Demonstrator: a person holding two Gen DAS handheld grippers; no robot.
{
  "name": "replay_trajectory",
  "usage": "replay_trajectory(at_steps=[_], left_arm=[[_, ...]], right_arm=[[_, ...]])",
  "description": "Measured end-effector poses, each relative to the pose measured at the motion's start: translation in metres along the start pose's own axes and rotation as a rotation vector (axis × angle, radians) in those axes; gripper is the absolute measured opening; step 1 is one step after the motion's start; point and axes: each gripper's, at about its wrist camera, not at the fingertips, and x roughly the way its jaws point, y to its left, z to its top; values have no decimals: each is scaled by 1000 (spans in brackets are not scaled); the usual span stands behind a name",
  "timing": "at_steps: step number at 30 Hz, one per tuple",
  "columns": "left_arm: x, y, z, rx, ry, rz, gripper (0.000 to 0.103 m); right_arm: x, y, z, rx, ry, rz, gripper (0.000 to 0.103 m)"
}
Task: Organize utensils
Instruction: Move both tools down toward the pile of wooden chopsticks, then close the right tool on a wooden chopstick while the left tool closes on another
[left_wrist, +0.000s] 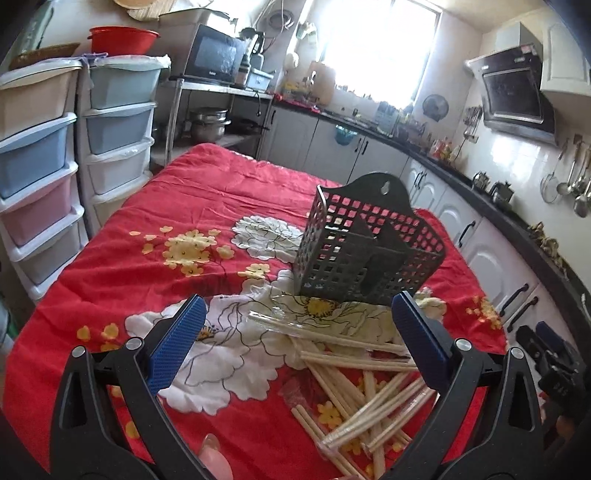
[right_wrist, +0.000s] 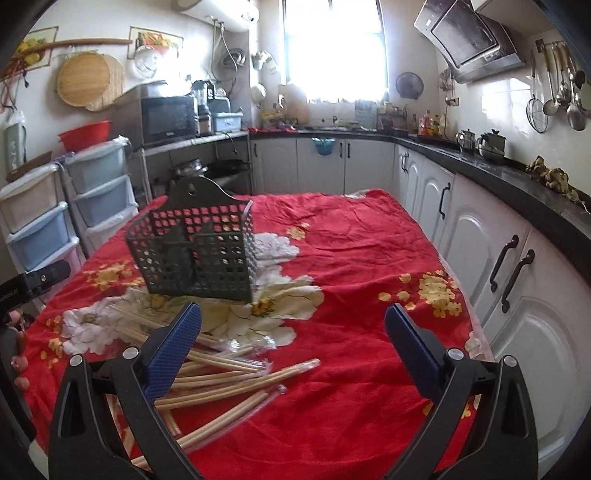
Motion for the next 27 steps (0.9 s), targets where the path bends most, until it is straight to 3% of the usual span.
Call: replay_trajectory(at_steps=[5, 9, 14, 19, 27], left_arm=[[31, 11, 1, -39, 100, -16, 93], [48, 19, -5, -76, 162, -42, 87], [64, 31, -12, -134, 223, -68, 73], [77, 42, -17, -189, 271, -102, 69], [96, 49, -21, -265, 324, -153, 59]], right_arm=[[20, -9, -4, 42, 92, 4, 95], [40, -14, -10, 87, 192, 35, 75], [62, -17, -20, 142, 291, 58, 63], [82, -24, -33, 237, 387, 96, 48], [101, -37, -43, 392, 473, 147, 33]])
